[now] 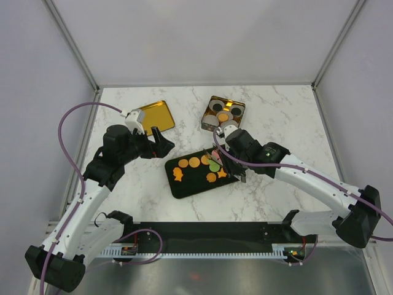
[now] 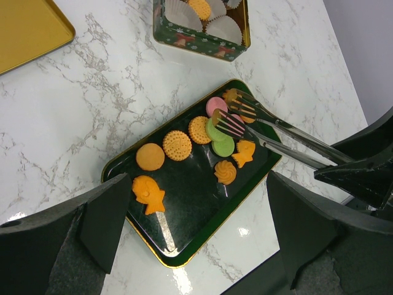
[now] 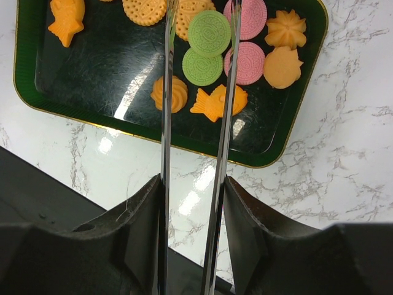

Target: Pack the cookies

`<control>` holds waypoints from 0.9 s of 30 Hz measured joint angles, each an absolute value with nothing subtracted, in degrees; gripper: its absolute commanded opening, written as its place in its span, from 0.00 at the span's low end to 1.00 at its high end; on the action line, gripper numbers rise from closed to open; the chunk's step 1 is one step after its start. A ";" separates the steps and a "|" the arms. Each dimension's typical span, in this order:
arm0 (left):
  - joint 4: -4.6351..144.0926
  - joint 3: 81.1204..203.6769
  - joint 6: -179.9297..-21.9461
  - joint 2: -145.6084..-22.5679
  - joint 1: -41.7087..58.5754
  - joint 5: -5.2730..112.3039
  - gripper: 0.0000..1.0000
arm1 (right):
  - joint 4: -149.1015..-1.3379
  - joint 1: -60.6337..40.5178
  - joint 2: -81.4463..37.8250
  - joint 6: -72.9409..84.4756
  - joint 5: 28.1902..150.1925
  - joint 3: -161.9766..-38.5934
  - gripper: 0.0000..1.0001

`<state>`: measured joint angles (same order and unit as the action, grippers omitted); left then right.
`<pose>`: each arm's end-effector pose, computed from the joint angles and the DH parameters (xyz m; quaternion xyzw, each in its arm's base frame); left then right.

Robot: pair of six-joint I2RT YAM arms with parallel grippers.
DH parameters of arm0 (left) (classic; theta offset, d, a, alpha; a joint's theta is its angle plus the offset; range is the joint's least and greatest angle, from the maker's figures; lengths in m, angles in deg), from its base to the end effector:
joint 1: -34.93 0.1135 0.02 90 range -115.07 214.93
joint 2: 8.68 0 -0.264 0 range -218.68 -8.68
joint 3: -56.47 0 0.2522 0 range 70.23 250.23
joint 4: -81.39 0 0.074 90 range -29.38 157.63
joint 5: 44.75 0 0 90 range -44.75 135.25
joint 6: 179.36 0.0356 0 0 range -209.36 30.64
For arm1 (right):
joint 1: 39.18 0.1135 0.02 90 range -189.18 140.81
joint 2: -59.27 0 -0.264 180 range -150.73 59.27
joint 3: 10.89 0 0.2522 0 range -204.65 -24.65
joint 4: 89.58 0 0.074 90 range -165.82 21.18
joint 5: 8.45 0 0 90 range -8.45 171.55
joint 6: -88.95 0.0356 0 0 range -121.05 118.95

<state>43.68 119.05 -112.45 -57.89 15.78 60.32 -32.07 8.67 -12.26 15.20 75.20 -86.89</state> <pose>0.1780 -0.0716 0.3270 0.0424 0.8350 -0.2964 0.4617 0.1731 0.1853 0.2962 -0.2410 0.9160 0.1234 0.2961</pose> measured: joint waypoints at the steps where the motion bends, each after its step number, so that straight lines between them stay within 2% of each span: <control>1: 43.68 119.05 -112.45 -57.89 15.80 60.32 0.99 | -32.09 8.85 -12.37 15.20 75.20 -86.89 0.50; 27: 43.68 119.03 -112.45 -57.89 15.78 60.35 0.99 | -32.07 10.97 -15.16 15.25 72.86 -84.79 0.51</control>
<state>43.68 119.03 -112.45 -57.89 15.78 60.35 -32.07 10.97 -15.16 15.25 72.86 -84.79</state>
